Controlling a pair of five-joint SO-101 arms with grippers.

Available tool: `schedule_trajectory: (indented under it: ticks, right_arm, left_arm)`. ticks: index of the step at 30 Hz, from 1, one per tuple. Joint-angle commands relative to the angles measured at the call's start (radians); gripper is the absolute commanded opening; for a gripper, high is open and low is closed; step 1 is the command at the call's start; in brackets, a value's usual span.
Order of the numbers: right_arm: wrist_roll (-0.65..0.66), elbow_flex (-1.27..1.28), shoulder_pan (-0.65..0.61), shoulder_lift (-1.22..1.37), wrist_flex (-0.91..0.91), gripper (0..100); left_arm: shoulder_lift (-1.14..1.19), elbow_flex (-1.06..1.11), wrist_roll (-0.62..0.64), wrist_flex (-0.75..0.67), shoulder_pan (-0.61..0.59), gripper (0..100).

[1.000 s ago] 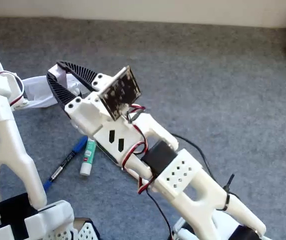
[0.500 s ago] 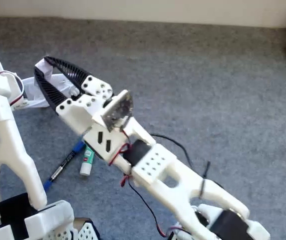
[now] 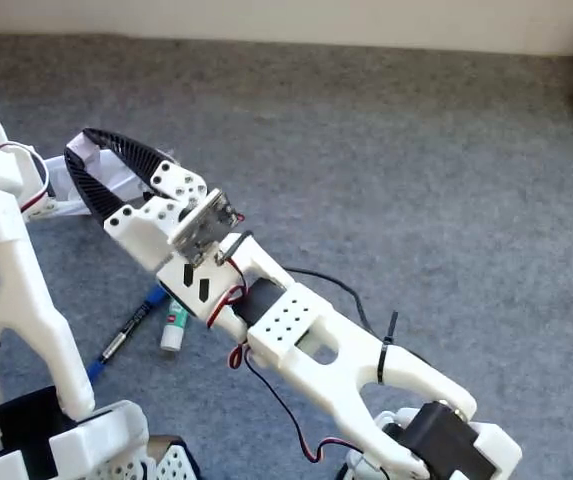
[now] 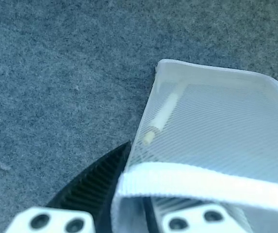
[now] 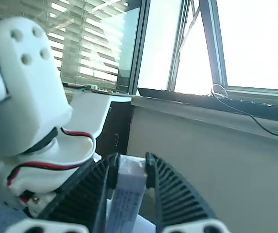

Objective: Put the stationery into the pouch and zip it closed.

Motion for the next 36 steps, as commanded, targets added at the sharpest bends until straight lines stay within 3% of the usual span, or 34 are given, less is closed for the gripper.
schedule_trajectory:
  ticks: [1, 16, 19, 22, 36]
  right_arm:
    - [0.112, -0.005, -0.022, -0.010, -0.031, 0.5]
    - [0.138, 0.012, -0.025, -0.019, 0.177, 1.5]
    - [0.138, 0.012, -0.025, -0.021, 0.203, 8.0]
    - [0.138, 0.012, -0.025, -0.021, 0.216, 13.9]
    - [0.138, 0.019, -0.025, -0.056, 0.214, 13.9]
  left_arm:
    - [0.007, 0.005, 0.014, -0.017, 0.015, 1]
    - [0.007, 0.016, 0.014, -0.020, 0.016, 1]
    - [0.007, 0.016, 0.014, -0.020, 0.016, 1]
    - [0.007, 0.016, 0.014, -0.020, 0.016, 1]
    - [0.007, 0.018, 0.014, -0.020, 0.016, 1]
